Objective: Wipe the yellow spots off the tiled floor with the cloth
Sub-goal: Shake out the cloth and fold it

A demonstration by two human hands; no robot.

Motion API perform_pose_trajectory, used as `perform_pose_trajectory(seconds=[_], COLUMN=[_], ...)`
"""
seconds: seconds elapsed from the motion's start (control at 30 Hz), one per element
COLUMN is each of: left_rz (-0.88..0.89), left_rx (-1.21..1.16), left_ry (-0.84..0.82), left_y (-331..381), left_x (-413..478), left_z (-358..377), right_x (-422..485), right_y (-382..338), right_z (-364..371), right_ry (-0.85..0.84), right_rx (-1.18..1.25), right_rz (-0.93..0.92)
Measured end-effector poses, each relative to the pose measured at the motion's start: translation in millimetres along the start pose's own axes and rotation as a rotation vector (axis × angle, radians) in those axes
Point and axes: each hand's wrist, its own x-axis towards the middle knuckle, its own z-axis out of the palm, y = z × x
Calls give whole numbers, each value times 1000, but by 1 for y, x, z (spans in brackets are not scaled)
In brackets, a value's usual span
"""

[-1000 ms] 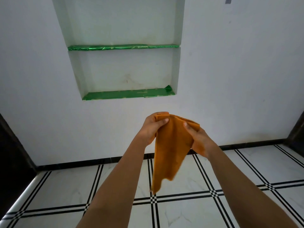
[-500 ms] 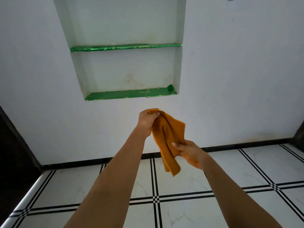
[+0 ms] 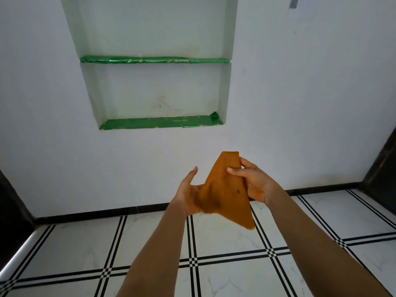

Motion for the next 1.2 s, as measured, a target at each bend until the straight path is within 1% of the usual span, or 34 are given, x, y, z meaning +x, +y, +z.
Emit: perform_pose_trajectory(seconds=[0.13, 0.23, 0.3, 0.4, 0.47, 0.57, 0.67, 0.73, 0.77, 0.8, 0.87, 0.9, 0.93, 1.0, 1.07, 1.13, 1.2], left_rz=[73, 153, 225, 382, 462, 547, 628, 674, 695, 713, 736, 747, 758, 774, 806, 847, 872], left_rx=[199, 263, 249, 222, 244, 322, 453, 517, 552, 590, 675, 718, 759, 840, 909, 965, 1043], left_ry=[-3, -8, 60, 196, 280, 312, 346, 406, 444, 472, 499, 510, 526, 573, 621, 672, 714], left_y=[-8, -3, 2, 11, 15, 22, 27, 29, 29, 30, 31, 32, 33, 35, 37, 38, 40], left_x=[-6, -13, -15, -13, -17, -20, -23, -23, -24, -25, -26, -27, -28, -29, -28, -27, -25], left_z=[2, 7, 6, 2, 4, 8, 12, 13, 14, 14, 14, 14, 14, 13, 11, 11, 10], right_x=[0, 1, 0, 0, 2, 4, 6, 11, 13, 15, 18, 18, 19, 19, 18, 18, 18], right_y=[-3, -5, -7, -9, -9, -12, -18, -19, -18, -18, -15, -14, -15, -18, -20, -19, -19], right_z=[1, -1, -2, -5, -7, -7, -4, -5, -5, -5, -4, -2, -1, -1, 0, 2, 6], right_ry=[25, 44, 34, 14, 21, 105, 210, 276, 292, 288, 209, 197, 202, 222, 162, 86, 99], right_rx=[16, 38, 30, 6, -20, -113, -92, -106, -159, -282, -627, -729, -763, -693, -677, -786, -877], right_rz=[-4, -12, 5, 40, 53, 61, 56, 44, 35, 21, -11, -36, -63, -84, -78, -80, -127])
